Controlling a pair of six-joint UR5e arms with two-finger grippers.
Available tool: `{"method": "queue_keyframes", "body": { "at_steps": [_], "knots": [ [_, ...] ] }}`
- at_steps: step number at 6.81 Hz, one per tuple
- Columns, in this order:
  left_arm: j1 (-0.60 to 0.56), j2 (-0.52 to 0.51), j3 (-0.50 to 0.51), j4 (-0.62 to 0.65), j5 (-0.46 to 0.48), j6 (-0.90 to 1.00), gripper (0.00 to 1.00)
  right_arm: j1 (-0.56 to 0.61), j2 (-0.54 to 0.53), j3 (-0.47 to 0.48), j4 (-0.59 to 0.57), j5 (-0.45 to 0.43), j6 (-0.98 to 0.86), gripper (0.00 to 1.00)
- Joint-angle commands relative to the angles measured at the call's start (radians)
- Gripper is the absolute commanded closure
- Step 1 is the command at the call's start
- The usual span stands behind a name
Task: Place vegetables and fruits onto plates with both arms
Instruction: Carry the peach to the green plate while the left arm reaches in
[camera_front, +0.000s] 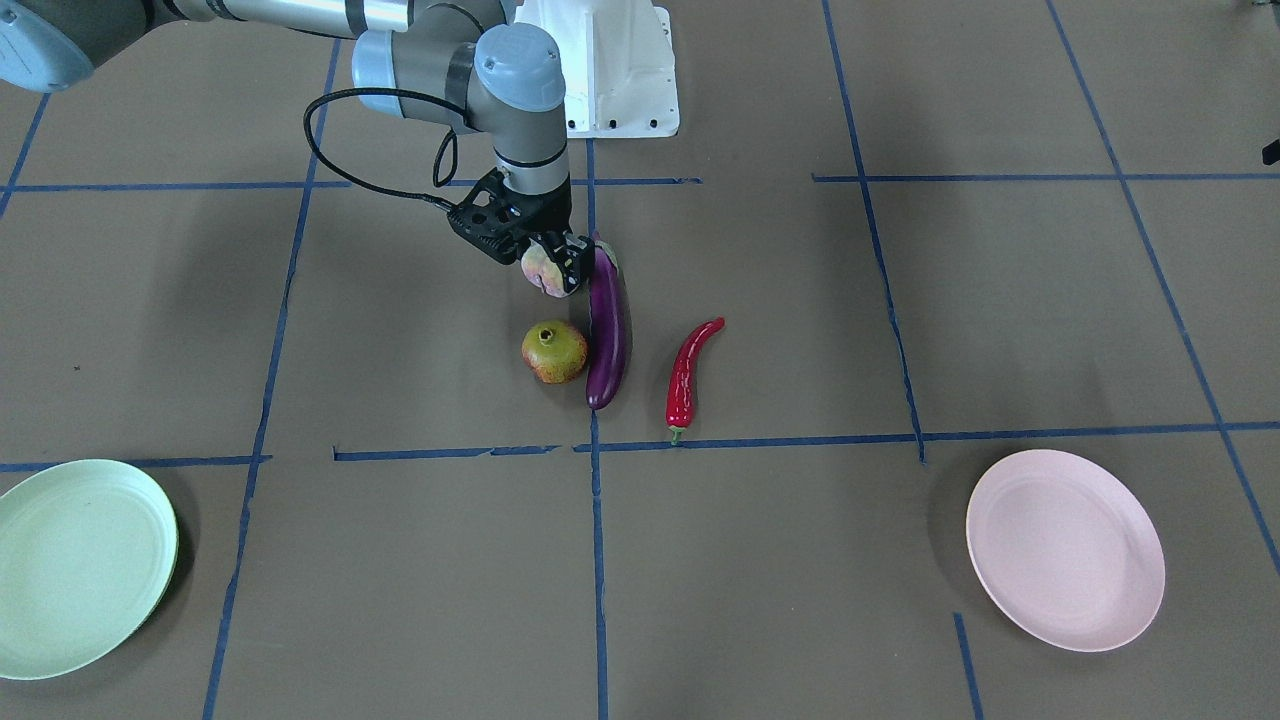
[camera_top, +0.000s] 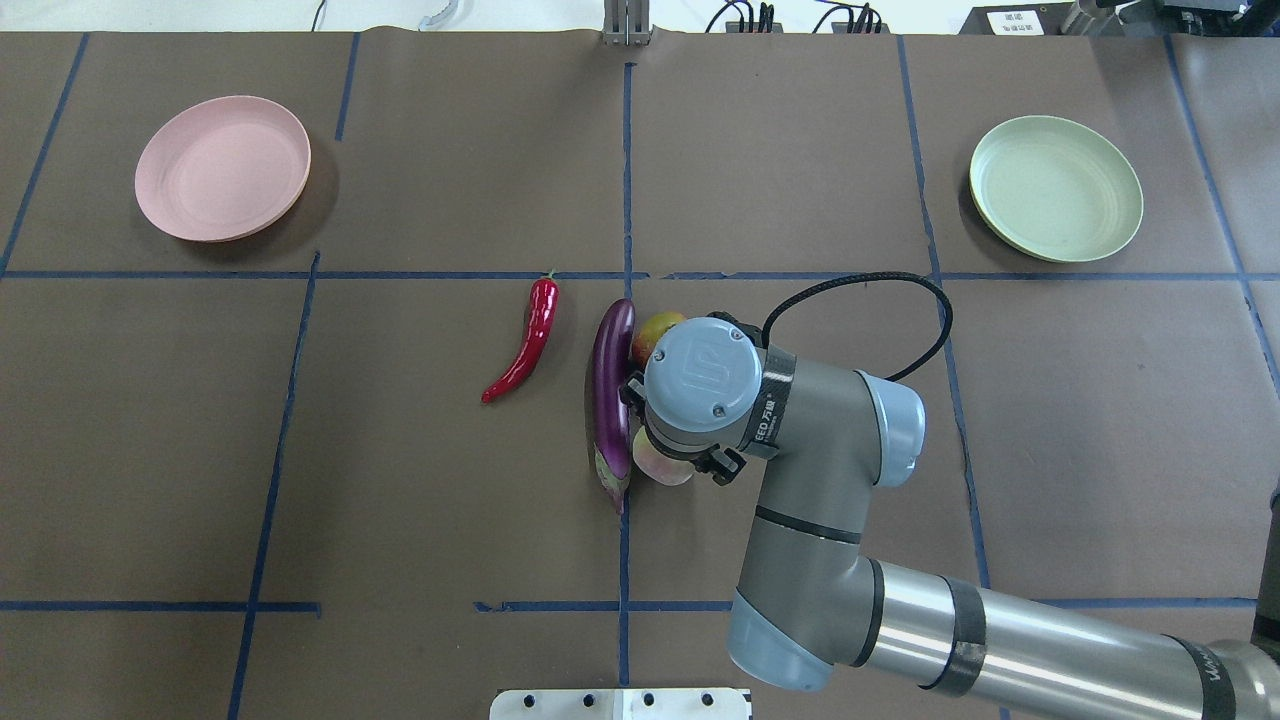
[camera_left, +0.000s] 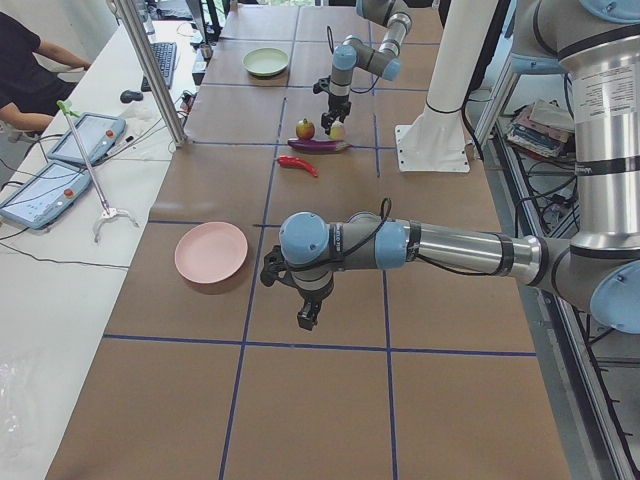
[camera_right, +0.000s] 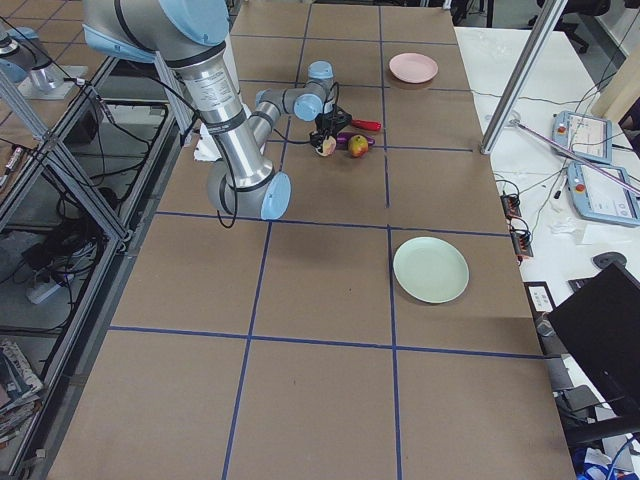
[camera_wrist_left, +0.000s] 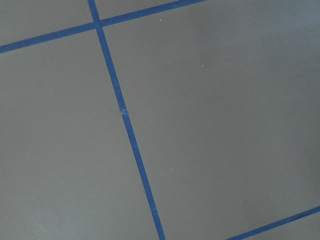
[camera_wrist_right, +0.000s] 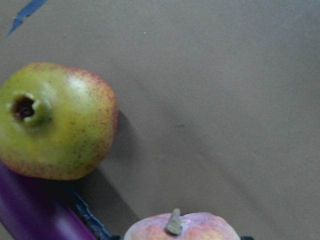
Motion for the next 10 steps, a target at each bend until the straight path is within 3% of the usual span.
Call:
{"method": "queue_keyframes", "body": {
  "at_steps": [1, 2, 3, 5, 6, 7, 8, 9, 10],
  "knots": [
    [0.000, 0.008, 0.001, -0.050, -0.008, -0.003, 0.00, 0.022, -0.093, 0.223, -0.025, 0.005, -0.001, 1.00],
    [0.000, 0.008, -0.001, -0.052, -0.079, -0.006, 0.00, 0.057, -0.096, 0.311, -0.104, 0.007, -0.004, 1.00],
    [0.003, 0.005, -0.002, -0.059, -0.148, -0.164, 0.00, 0.108, -0.101, 0.337, -0.149, 0.011, -0.015, 1.00],
    [0.136, -0.007, -0.001, -0.320, -0.167, -0.509, 0.00, 0.230, -0.144, 0.332, -0.147, 0.027, -0.251, 1.00],
    [0.232, -0.055, 0.016, -0.478, -0.160, -0.742, 0.00, 0.331, -0.188, 0.313, -0.145, 0.078, -0.373, 1.00],
    [0.327, -0.133, 0.030, -0.565, -0.155, -0.911, 0.00, 0.443, -0.202, 0.255, -0.145, 0.180, -0.544, 1.00],
    [0.398, -0.237, 0.033, -0.567, -0.144, -1.033, 0.00, 0.549, -0.202, 0.171, -0.145, 0.251, -0.720, 1.00],
    [0.499, -0.343, 0.034, -0.564, -0.079, -1.089, 0.00, 0.626, -0.201, 0.084, -0.142, 0.305, -0.877, 1.00],
    [0.602, -0.429, 0.039, -0.562, 0.032, -1.167, 0.00, 0.693, -0.199, -0.029, -0.061, 0.354, -1.005, 1.00]
  ]
}}
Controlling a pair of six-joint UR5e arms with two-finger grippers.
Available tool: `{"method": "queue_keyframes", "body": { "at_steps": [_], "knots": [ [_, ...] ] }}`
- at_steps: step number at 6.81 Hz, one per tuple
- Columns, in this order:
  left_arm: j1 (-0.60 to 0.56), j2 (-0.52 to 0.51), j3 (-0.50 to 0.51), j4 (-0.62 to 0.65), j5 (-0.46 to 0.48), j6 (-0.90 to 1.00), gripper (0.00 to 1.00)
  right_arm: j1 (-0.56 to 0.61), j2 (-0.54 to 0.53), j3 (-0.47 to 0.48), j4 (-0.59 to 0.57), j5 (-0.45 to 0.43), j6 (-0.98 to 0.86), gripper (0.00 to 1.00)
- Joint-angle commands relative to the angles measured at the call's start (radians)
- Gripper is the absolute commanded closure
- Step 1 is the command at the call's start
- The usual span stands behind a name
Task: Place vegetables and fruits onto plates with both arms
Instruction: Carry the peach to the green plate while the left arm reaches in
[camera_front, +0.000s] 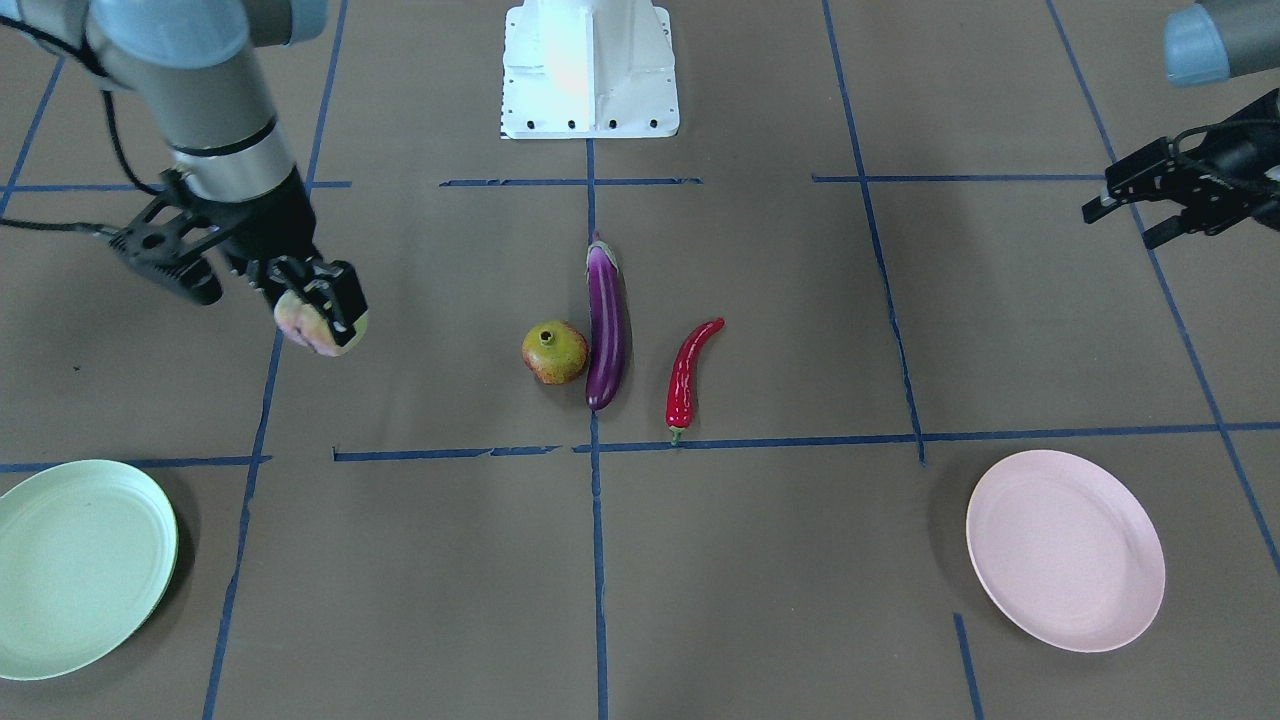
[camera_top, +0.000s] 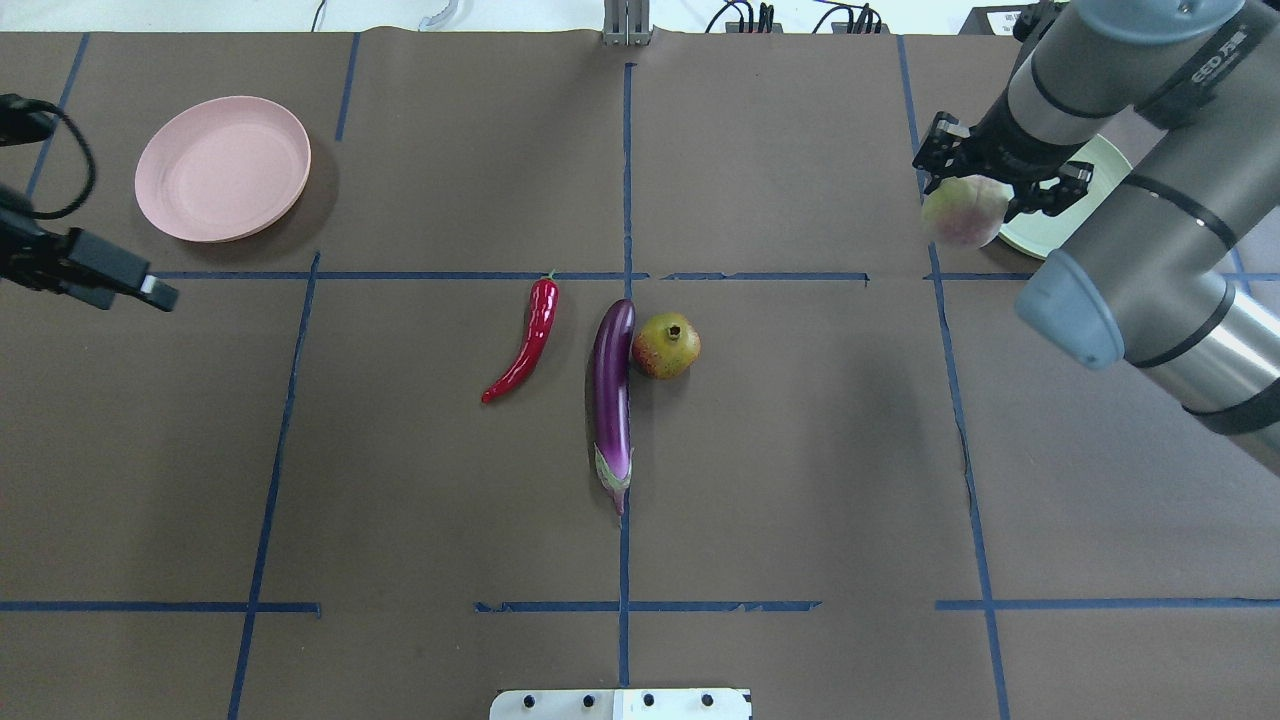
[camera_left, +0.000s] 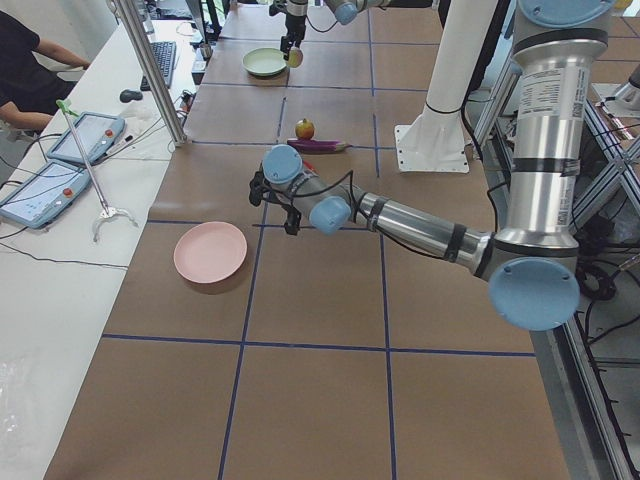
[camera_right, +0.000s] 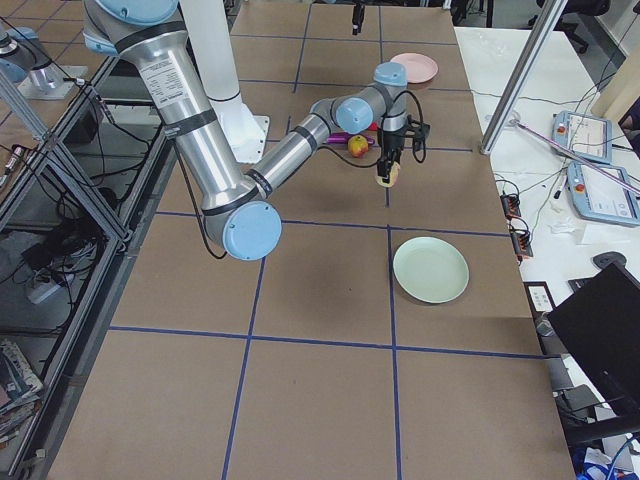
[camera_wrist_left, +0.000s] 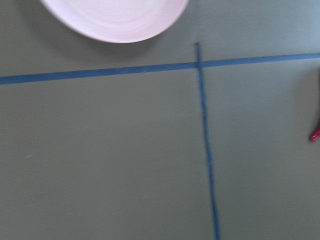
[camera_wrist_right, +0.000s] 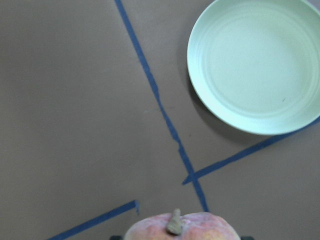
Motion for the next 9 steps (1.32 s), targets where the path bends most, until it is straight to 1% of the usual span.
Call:
{"method": "queue_keyframes", "body": {
  "at_steps": [1, 2, 3, 4, 5, 6, 7, 8, 9],
  "knots": [
    [0.185, -0.181, 0.008, -0.001, 0.180, -0.140, 0.00, 0.144, 0.001, -0.272, 0.223, 0.110, -0.230, 1.00],
    [0.221, -0.236, 0.029, 0.001, 0.208, -0.155, 0.00, 0.191, 0.005, -0.409, 0.339, 0.135, -0.304, 1.00],
    [0.265, -0.308, 0.058, 0.001, 0.300, -0.225, 0.00, 0.202, 0.031, -0.524, 0.367, 0.137, -0.367, 1.00],
    [0.337, -0.352, 0.087, 0.001, 0.421, -0.253, 0.00, 0.201, 0.080, -0.627, 0.407, 0.137, -0.369, 1.00],
    [0.365, -0.414, 0.156, 0.002, 0.474, -0.254, 0.00, 0.196, 0.080, -0.686, 0.486, 0.135, -0.367, 0.99],
    [0.365, -0.474, 0.231, 0.001, 0.477, -0.258, 0.00, 0.187, 0.080, -0.697, 0.496, 0.129, -0.369, 0.87],
    [0.414, -0.510, 0.260, 0.001, 0.480, -0.328, 0.00, 0.172, 0.082, -0.698, 0.498, 0.129, -0.367, 0.11],
    [0.471, -0.545, 0.288, 0.002, 0.562, -0.388, 0.01, 0.167, 0.082, -0.694, 0.499, 0.129, -0.367, 0.00],
    [0.523, -0.560, 0.322, 0.002, 0.606, -0.433, 0.02, 0.172, 0.082, -0.686, 0.499, 0.132, -0.367, 0.00]
  ]
}}
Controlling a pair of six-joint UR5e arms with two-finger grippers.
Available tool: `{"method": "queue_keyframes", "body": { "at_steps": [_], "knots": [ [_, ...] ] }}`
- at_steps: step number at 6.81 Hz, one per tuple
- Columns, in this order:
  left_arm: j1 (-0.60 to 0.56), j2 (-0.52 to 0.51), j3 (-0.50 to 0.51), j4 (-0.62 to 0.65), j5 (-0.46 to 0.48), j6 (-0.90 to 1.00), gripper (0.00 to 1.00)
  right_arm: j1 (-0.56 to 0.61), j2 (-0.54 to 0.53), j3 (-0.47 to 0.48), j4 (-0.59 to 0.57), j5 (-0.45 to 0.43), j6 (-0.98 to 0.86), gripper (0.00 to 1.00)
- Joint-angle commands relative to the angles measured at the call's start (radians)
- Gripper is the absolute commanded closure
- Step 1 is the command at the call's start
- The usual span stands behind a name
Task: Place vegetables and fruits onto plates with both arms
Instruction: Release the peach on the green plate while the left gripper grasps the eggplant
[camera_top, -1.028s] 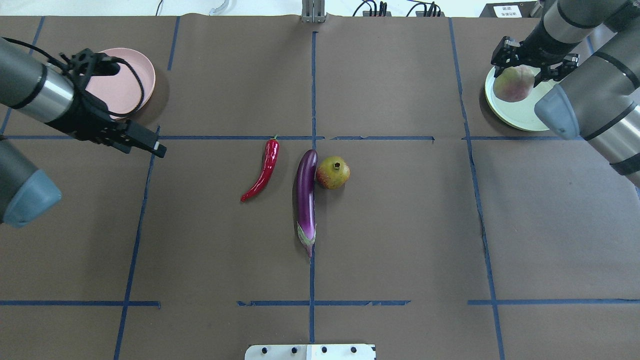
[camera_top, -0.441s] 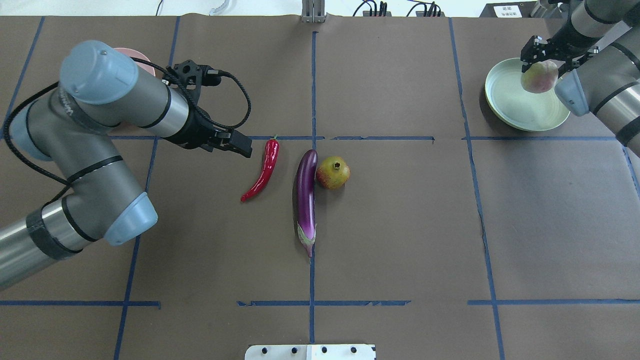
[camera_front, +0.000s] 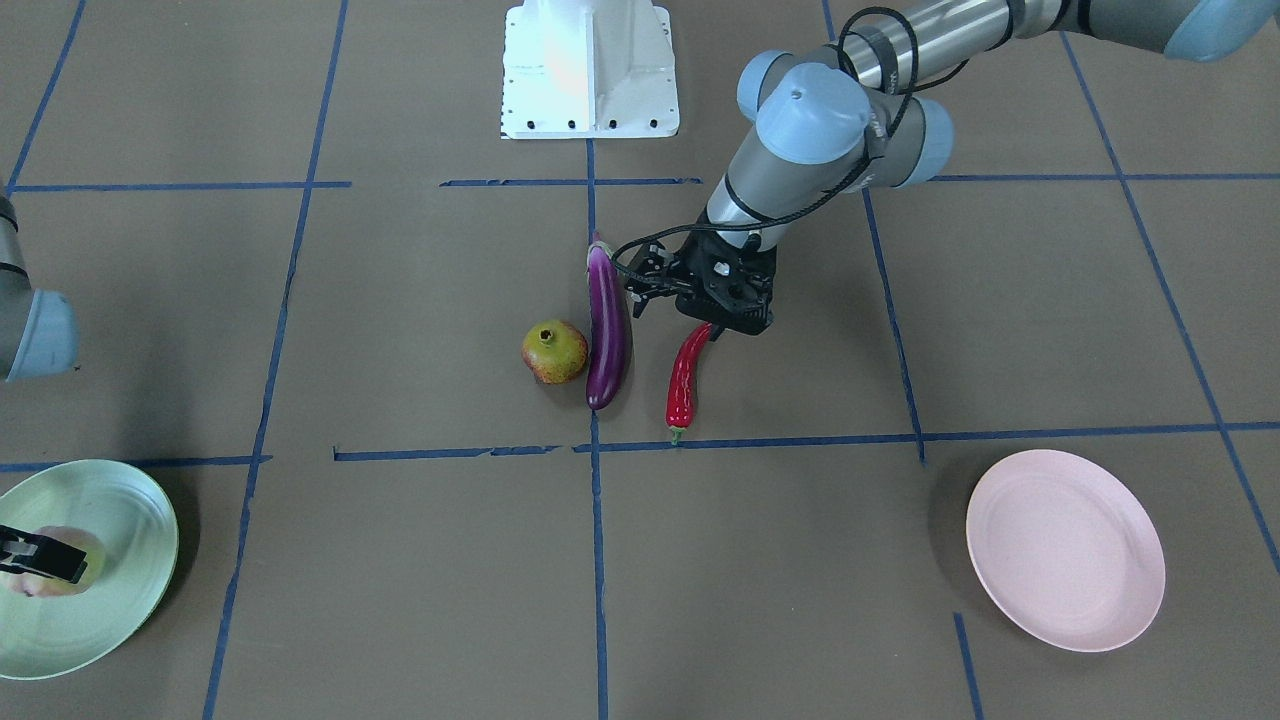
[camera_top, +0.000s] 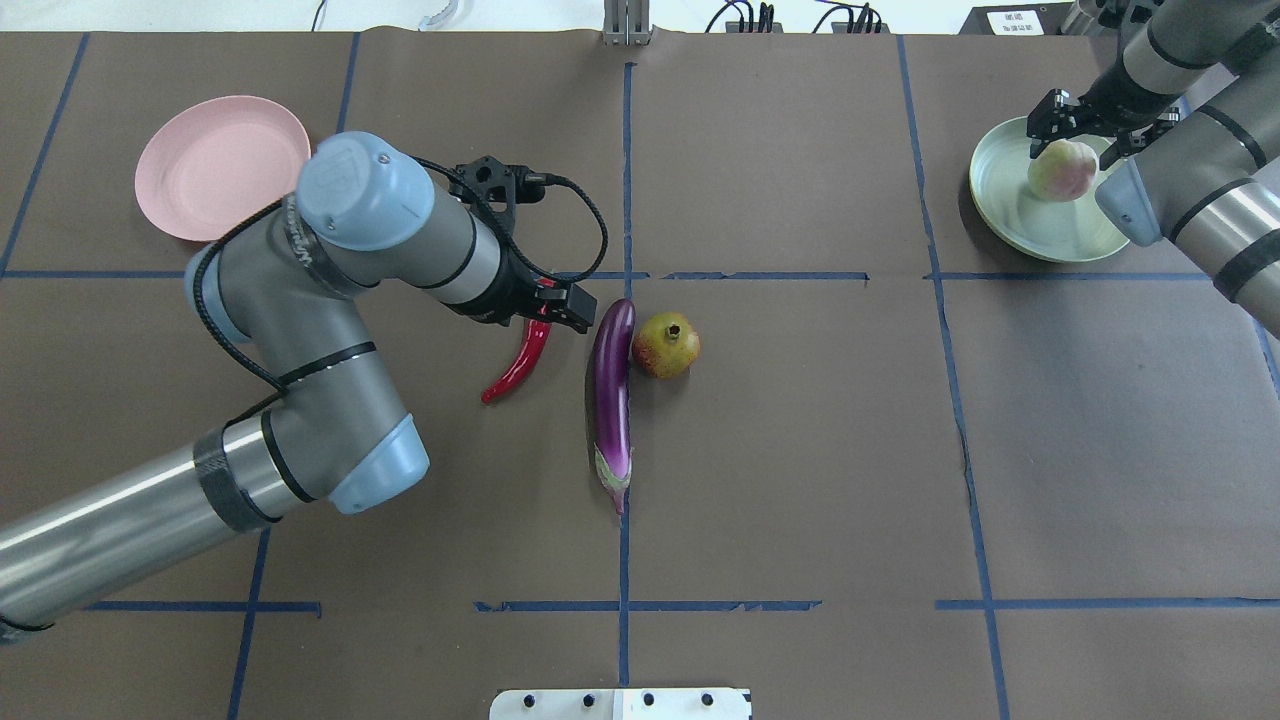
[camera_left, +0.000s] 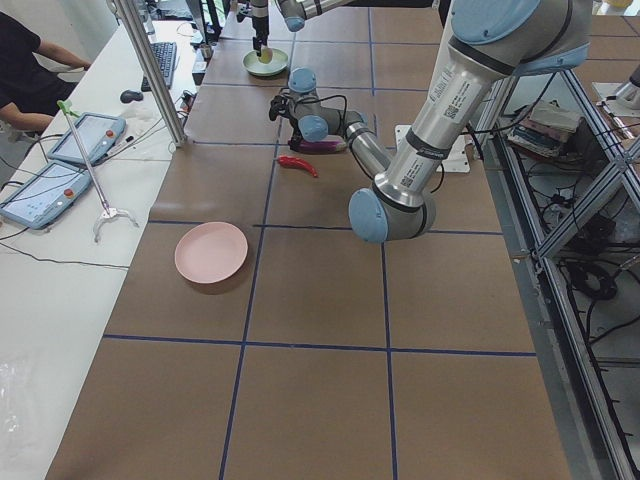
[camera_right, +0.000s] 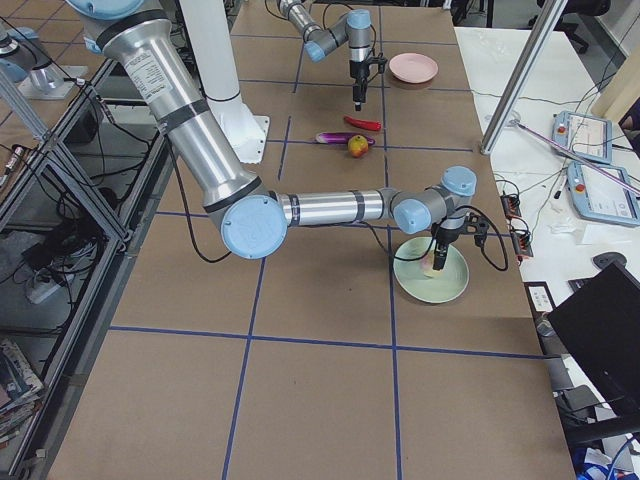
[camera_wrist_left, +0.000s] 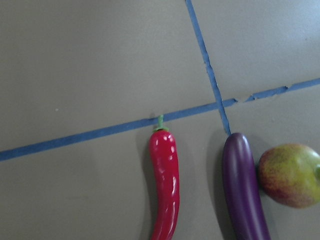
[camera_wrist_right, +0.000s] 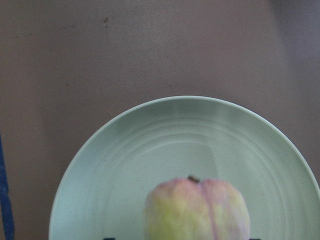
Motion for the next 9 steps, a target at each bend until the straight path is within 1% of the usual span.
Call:
{"method": "queue_keyframes", "body": {
  "at_steps": [1, 2, 3, 4, 5, 6, 7, 8, 9],
  "knots": [
    [0.069, -0.044, 0.049, 0.026, 0.059, -0.079, 0.03, 0.002, -0.001, 0.008, 0.003, 0.004, 0.000, 0.00],
    [0.123, -0.064, 0.051, 0.078, 0.064, -0.146, 0.06, 0.003, -0.004, 0.029, 0.002, 0.008, 0.005, 0.00],
    [0.141, -0.071, 0.051, 0.097, 0.094, -0.159, 0.06, 0.017, -0.010, 0.047, 0.002, 0.011, 0.000, 0.00],
    [0.150, -0.073, 0.052, 0.097, 0.095, -0.159, 0.07, 0.020, -0.016, 0.051, 0.002, 0.031, -0.001, 0.00],
    [0.176, -0.073, 0.063, 0.099, 0.110, -0.161, 0.11, 0.023, -0.021, 0.054, 0.002, 0.057, -0.001, 0.00],
    [0.182, -0.073, 0.069, 0.099, 0.131, -0.161, 0.20, 0.032, -0.022, 0.054, 0.002, 0.073, -0.003, 0.00],
    [0.182, -0.073, 0.068, 0.099, 0.130, -0.161, 0.53, 0.045, -0.032, 0.076, 0.002, 0.117, -0.001, 0.00],
    [0.181, -0.071, 0.066, 0.106, 0.127, -0.162, 0.92, 0.054, -0.048, 0.115, 0.002, 0.173, 0.003, 0.00],
    [0.172, -0.070, 0.052, 0.112, 0.127, -0.190, 0.99, 0.054, -0.071, 0.179, -0.004, 0.217, 0.014, 0.00]
  ]
}}
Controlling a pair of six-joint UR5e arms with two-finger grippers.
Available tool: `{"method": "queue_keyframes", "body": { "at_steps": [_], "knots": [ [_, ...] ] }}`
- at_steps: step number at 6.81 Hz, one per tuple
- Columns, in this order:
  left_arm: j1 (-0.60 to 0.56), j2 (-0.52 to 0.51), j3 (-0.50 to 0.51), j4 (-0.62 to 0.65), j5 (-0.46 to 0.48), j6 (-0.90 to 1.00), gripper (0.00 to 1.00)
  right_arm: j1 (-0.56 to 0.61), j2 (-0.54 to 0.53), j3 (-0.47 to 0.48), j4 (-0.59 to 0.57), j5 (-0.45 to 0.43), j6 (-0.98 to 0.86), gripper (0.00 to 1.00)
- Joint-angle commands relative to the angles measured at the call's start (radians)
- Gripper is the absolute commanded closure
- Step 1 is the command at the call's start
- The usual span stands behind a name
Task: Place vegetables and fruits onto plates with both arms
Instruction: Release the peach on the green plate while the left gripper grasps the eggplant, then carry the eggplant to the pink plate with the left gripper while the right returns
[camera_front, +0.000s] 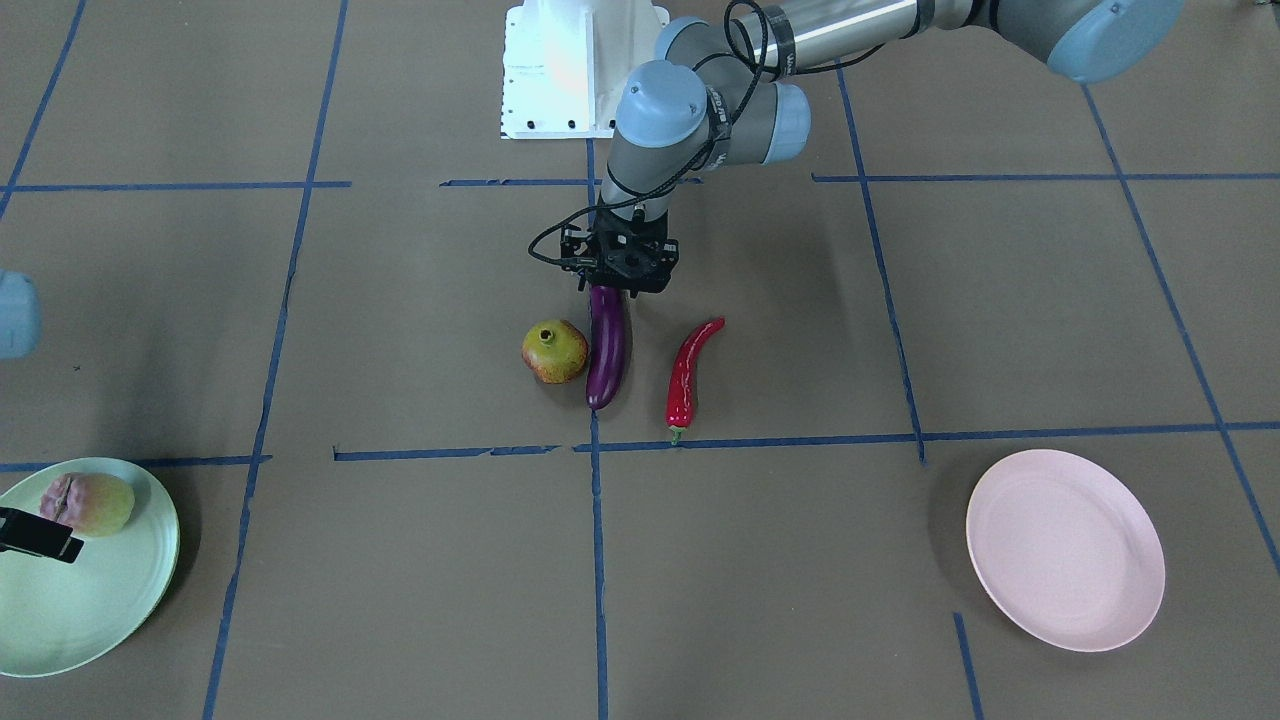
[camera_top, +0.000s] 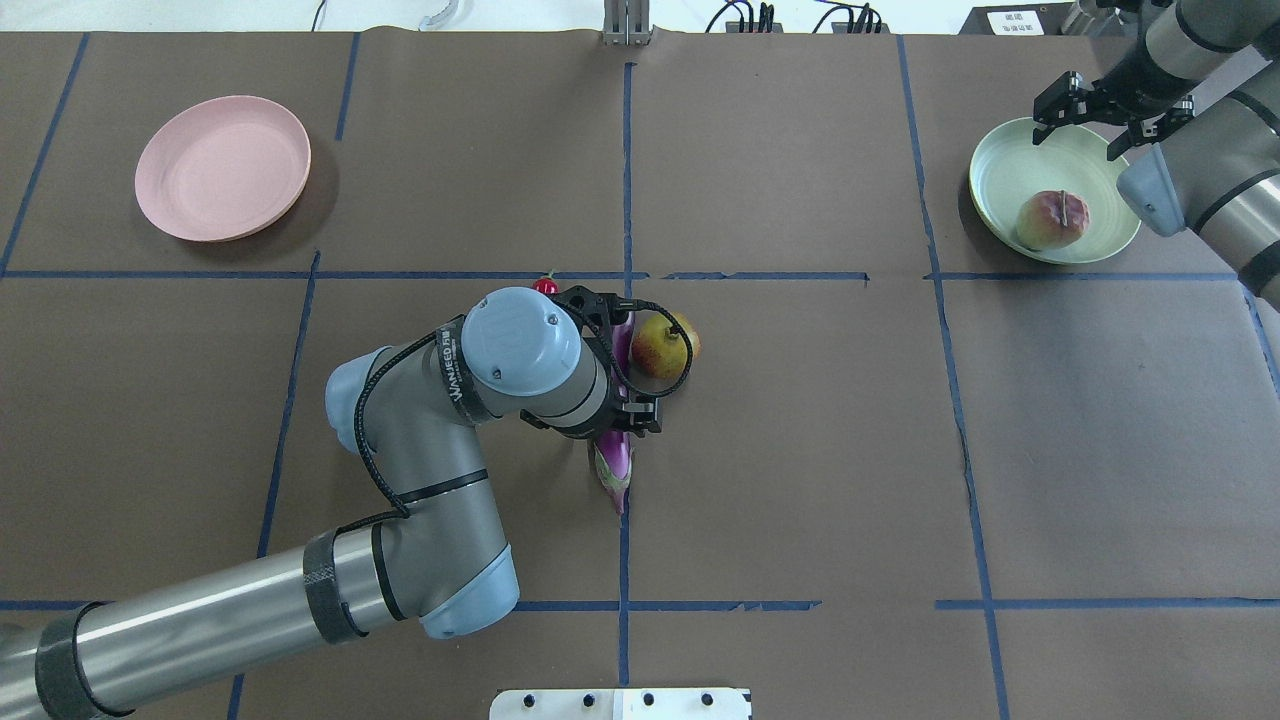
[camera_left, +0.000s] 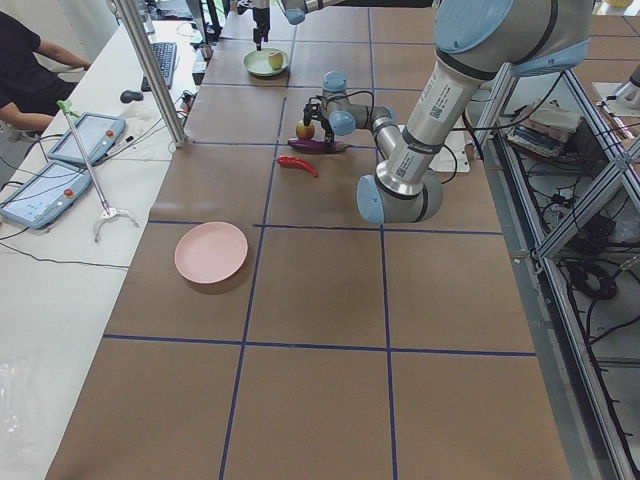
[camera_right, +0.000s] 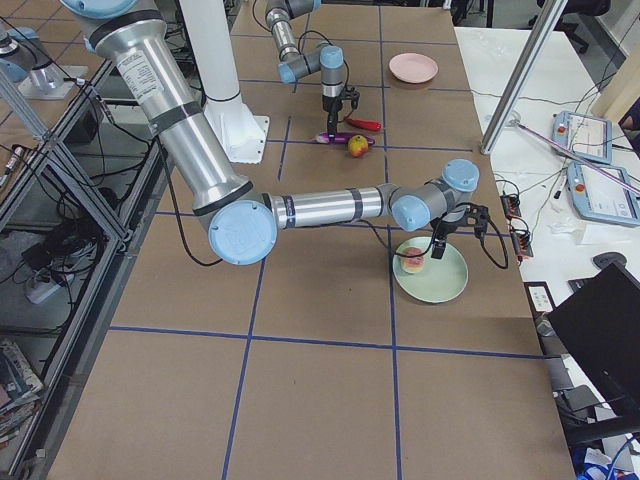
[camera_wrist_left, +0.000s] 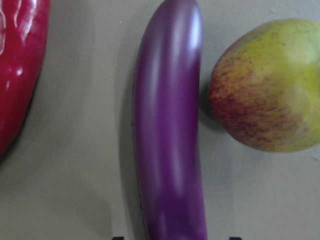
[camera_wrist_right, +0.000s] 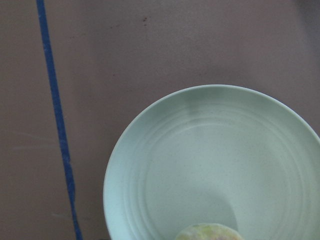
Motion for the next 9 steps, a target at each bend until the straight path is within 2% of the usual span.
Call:
{"method": "queue_keyframes", "body": {
  "at_steps": [1, 3, 4, 5, 6, 7, 8, 9],
  "knots": [
    [-0.060, 0.012, -0.080, 0.024, -0.005, -0.028, 1.00, 0.003, -0.050, 0.137, -0.014, 0.078, 0.091, 0.00],
    [-0.149, 0.136, -0.377, 0.218, -0.006, -0.030, 1.00, -0.102, -0.054, 0.304, -0.002, 0.078, 0.468, 0.00],
    [-0.217, 0.184, -0.420, 0.228, -0.008, -0.030, 1.00, -0.193, -0.052, 0.381, -0.002, 0.031, 0.599, 0.00],
    [-0.317, 0.221, -0.417, 0.229, -0.009, -0.021, 0.99, -0.271, -0.048, 0.439, -0.002, -0.027, 0.691, 0.00],
    [-0.417, 0.254, -0.399, 0.220, -0.061, 0.034, 0.99, -0.346, -0.038, 0.470, -0.003, -0.090, 0.782, 0.00],
    [-0.498, 0.256, -0.320, 0.215, -0.134, 0.198, 0.99, -0.432, -0.034, 0.495, -0.012, -0.173, 0.849, 0.00],
    [-0.561, 0.256, -0.223, 0.211, -0.144, 0.323, 0.99, -0.504, 0.001, 0.492, -0.017, -0.221, 0.943, 0.00],
    [-0.629, 0.256, -0.125, 0.143, -0.146, 0.417, 0.99, -0.566, 0.024, 0.483, -0.023, -0.297, 0.981, 0.00]
  ]
}}
